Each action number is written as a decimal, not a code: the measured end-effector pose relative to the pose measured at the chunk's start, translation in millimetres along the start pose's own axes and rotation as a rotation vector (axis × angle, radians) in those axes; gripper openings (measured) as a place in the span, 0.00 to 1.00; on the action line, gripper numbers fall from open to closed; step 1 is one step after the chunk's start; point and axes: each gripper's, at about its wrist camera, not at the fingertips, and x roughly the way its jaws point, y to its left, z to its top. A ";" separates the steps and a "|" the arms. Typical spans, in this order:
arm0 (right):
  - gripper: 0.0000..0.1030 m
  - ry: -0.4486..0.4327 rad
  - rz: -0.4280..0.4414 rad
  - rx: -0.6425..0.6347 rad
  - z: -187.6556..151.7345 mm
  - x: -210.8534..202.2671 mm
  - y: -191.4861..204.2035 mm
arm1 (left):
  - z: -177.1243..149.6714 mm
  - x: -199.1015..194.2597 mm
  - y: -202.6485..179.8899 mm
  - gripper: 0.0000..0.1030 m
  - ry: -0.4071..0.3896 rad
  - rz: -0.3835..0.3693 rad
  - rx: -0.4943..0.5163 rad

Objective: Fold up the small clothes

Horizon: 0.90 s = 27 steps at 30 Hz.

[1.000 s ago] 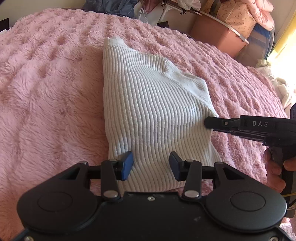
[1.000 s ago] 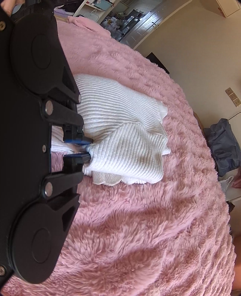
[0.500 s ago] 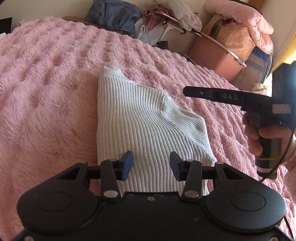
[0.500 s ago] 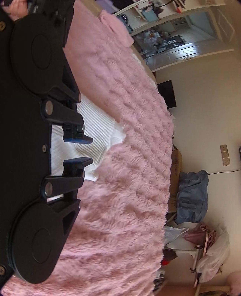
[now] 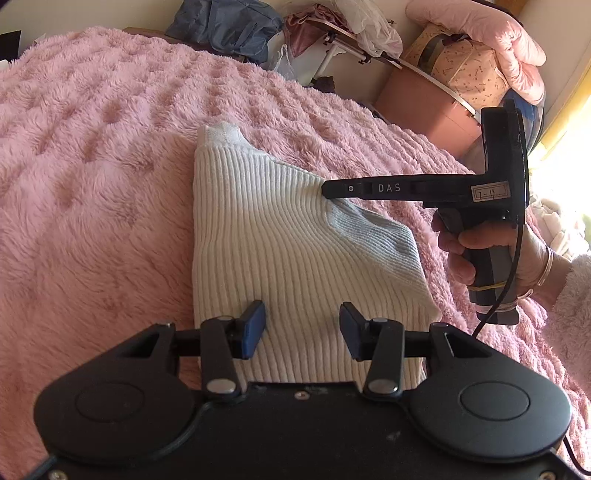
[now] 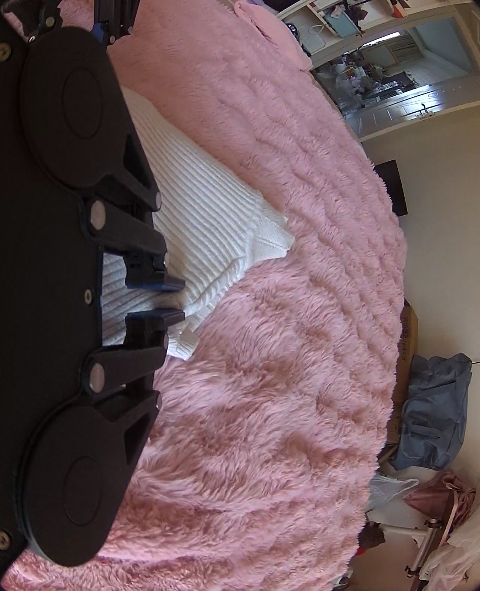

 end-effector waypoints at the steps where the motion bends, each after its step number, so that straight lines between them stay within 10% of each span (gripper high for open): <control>1: 0.09 -0.010 -0.011 -0.001 1.6 -2.4 0.3 | 1.6 -0.9 -2.0 0.46 0.001 -0.001 -0.003; 18: 0.08 0.016 -0.122 0.015 1.6 18.4 -2.9 | 13.7 7.9 -3.6 0.48 0.020 0.013 -0.010; 27: 0.18 -0.155 0.024 0.098 -25.0 -77.4 26.0 | -0.7 -49.2 18.1 0.48 -0.024 0.027 -0.087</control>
